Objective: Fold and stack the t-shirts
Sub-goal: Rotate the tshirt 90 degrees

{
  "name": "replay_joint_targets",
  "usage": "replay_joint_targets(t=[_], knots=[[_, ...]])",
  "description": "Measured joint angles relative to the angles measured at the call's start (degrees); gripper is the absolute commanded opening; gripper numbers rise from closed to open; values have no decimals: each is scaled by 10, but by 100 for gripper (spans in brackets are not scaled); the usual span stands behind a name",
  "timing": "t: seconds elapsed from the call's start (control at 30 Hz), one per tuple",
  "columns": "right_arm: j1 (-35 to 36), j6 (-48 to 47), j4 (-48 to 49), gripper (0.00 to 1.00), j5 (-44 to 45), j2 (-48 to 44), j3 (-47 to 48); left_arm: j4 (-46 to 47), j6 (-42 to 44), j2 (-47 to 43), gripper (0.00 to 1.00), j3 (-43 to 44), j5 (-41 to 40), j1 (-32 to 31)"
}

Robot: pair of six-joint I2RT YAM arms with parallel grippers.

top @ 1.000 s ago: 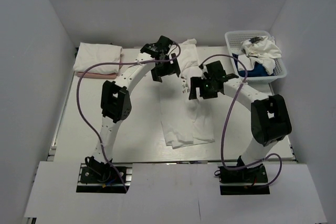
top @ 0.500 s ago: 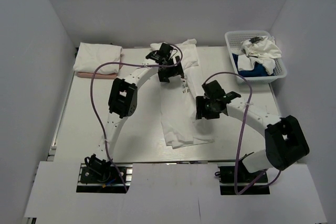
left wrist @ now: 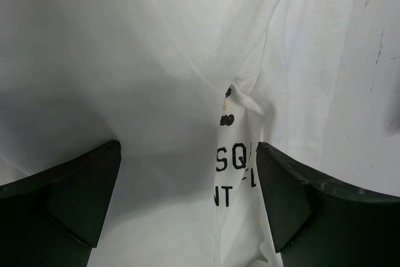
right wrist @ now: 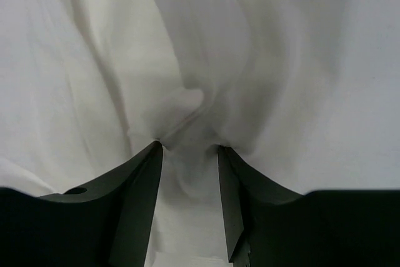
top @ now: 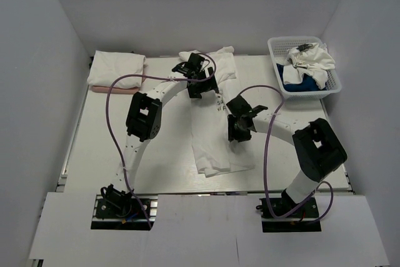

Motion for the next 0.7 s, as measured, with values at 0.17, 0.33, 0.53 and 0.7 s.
replay_joint_targets(t=[0.17, 0.33, 0.53, 0.7], knots=[[4, 10, 4, 51, 6, 3, 33, 7, 3, -5, 100, -10, 0, 0], [7, 17, 8, 44, 26, 15, 56, 12, 4, -7, 100, -15, 0, 0], [7, 40, -22, 7, 81, 84, 111, 12, 4, -7, 100, -15, 0, 0], [9, 39, -39, 0, 98, 95, 117, 12, 4, -7, 100, -15, 0, 0]])
